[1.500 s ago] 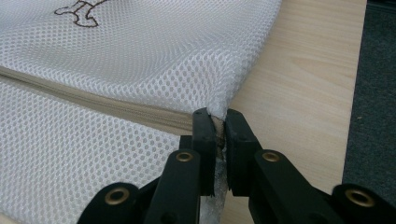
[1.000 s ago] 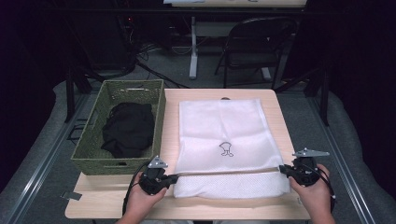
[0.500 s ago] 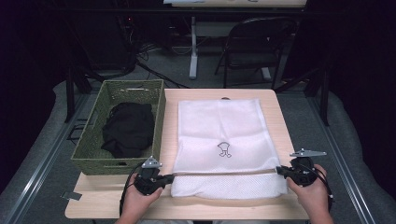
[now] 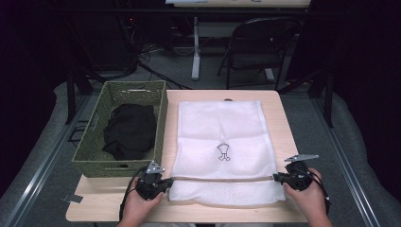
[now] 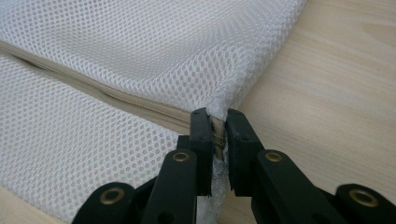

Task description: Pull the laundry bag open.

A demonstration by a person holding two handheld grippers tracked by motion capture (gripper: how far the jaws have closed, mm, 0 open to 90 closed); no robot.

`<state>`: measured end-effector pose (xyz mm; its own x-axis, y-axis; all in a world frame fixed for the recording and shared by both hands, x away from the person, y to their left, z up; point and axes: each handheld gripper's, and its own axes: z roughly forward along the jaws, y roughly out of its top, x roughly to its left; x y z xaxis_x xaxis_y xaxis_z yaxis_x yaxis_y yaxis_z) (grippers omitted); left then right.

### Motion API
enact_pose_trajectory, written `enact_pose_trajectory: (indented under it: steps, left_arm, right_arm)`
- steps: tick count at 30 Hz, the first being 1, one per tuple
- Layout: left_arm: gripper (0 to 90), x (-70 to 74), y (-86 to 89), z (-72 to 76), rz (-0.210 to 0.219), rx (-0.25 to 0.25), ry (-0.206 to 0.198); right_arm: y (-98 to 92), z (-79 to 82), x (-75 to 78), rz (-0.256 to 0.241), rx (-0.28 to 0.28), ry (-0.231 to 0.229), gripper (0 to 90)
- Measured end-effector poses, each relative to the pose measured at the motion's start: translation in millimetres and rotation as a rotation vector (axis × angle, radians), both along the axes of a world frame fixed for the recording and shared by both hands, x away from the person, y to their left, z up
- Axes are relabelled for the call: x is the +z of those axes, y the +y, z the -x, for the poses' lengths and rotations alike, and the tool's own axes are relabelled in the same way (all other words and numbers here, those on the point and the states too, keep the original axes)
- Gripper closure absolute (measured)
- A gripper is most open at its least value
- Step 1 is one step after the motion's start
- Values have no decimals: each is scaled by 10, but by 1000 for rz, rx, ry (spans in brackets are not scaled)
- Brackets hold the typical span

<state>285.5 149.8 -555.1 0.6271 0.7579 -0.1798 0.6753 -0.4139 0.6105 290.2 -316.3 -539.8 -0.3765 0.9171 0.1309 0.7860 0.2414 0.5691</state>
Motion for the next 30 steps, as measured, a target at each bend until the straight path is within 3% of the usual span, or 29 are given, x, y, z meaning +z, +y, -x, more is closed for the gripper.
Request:
enact_pose_trajectory:
  steps: [10,13,17,22,26,30]
  left_arm:
    - [819,-38,11,-12,12,21,11]
    - [794,-32,1,-3,-5,4,0]
    - [738,-33,-2,-3,-1,19,-17]
    - [663,-28,0,2,9,25,-19]
    - [561,5,-18,17,-4,22,-55]
    - [542,17,-31,27,0,7,-59]
  right_arm:
    - [27,-16,-75,15,5,23,746]
    - [32,-17,-77,26,10,20,700]
    - [10,-16,-62,37,1,11,621]
    - [-25,-23,-15,33,-9,-26,539]
    - [-56,-15,44,98,0,-87,470]
    - [-49,-3,102,116,14,-131,442]
